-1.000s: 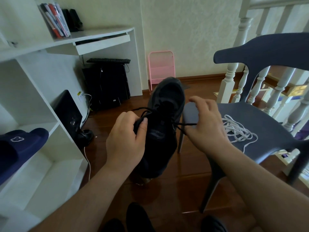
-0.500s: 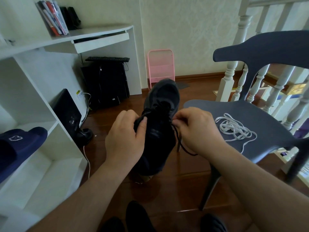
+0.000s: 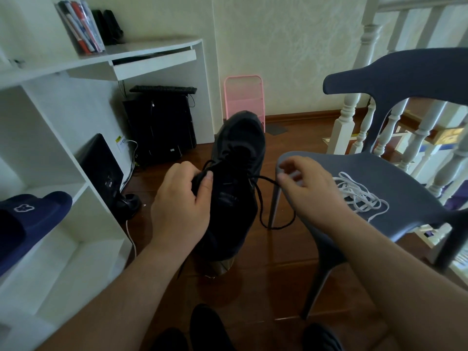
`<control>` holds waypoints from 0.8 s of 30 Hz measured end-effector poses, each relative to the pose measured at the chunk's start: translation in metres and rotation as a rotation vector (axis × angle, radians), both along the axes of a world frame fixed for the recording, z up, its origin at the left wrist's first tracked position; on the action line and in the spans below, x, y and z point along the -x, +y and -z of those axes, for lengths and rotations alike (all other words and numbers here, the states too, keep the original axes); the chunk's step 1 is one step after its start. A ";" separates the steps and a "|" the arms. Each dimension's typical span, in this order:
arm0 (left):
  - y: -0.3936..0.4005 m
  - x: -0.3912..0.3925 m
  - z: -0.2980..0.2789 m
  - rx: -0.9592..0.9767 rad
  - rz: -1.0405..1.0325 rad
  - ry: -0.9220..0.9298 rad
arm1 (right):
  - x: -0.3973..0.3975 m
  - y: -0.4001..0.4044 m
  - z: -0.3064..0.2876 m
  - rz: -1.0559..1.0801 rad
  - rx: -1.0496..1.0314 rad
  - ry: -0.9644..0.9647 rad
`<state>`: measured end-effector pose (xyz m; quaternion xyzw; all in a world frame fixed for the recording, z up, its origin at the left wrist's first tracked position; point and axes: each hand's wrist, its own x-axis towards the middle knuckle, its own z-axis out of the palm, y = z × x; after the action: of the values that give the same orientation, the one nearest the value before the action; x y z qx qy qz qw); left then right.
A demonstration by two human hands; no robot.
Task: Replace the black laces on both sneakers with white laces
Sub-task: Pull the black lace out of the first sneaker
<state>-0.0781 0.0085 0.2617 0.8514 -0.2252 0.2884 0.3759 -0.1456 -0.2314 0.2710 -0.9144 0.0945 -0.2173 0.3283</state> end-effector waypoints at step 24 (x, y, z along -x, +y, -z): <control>-0.011 0.009 0.007 0.050 0.052 0.025 | 0.011 0.042 -0.003 -0.045 0.119 0.030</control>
<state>-0.0870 -0.0020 0.2551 0.8392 -0.2353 0.2731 0.4072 -0.1570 -0.1894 0.2742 -0.9373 0.0660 -0.2014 0.2768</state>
